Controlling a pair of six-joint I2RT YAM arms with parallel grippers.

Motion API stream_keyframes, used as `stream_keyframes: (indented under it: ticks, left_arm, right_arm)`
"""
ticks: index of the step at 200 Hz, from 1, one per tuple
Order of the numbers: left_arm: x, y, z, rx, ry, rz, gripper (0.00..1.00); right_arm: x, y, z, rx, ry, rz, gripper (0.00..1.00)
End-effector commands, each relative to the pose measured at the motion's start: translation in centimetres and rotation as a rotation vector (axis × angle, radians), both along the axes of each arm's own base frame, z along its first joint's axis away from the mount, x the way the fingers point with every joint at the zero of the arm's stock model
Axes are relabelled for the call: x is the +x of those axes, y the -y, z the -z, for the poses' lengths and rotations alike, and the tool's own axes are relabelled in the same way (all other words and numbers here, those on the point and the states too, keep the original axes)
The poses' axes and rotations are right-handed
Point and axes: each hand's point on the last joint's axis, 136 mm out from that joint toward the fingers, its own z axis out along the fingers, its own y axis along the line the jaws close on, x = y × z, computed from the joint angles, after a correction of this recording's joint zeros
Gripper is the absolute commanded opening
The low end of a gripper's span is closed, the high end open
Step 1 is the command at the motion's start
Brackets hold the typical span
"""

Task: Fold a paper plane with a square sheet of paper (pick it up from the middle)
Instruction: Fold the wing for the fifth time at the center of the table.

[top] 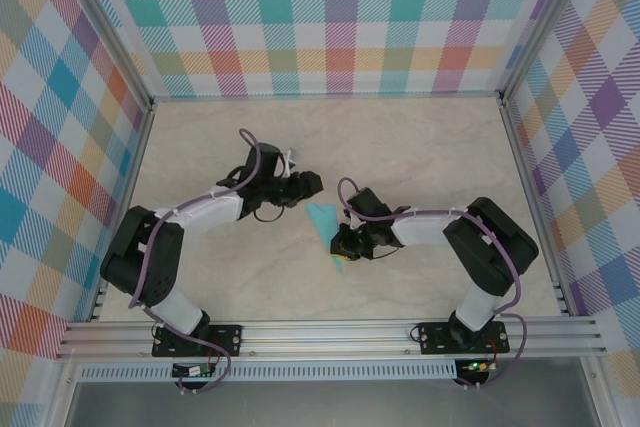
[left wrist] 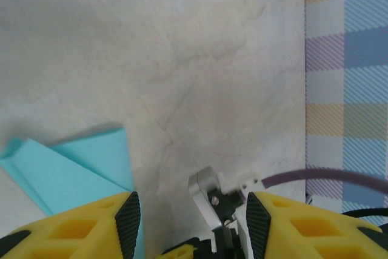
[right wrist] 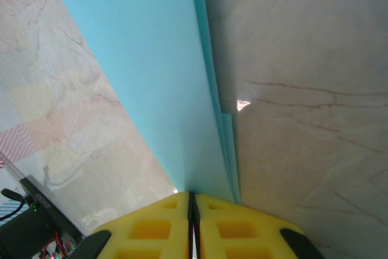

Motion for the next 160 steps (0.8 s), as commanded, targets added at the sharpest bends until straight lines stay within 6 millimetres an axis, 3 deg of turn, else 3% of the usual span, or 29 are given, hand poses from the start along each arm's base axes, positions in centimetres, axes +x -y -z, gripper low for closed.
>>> stream_keyframes:
  ticks: [1,41,97,128,160]
  left_arm:
    - [-0.7,1.4,1.8,-0.011,-0.038,-0.010,0.51]
    - [-1.1,3.6,4.0,0.006,-0.069,0.021,0.51]
    - [-1.1,3.0,8.1,0.081,-0.131,-0.001,0.49]
    - [-1.8,1.8,10.5,0.137,-0.175,-0.029,0.48]
    - [-2.6,1.1,11.7,0.170,-0.193,-0.024,0.47]
  right_arm:
    - [-3.4,3.8,4.6,-0.196,-0.134,0.006,0.11]
    - [-3.4,3.9,4.6,-0.193,-0.131,0.009,0.12]
    - [-3.3,3.7,4.3,-0.173,-0.114,0.018,0.12]
    - [-2.5,3.0,3.0,-0.136,-0.072,0.018,0.12]
    - [-1.2,1.2,-0.2,-0.030,-0.003,0.009,0.13]
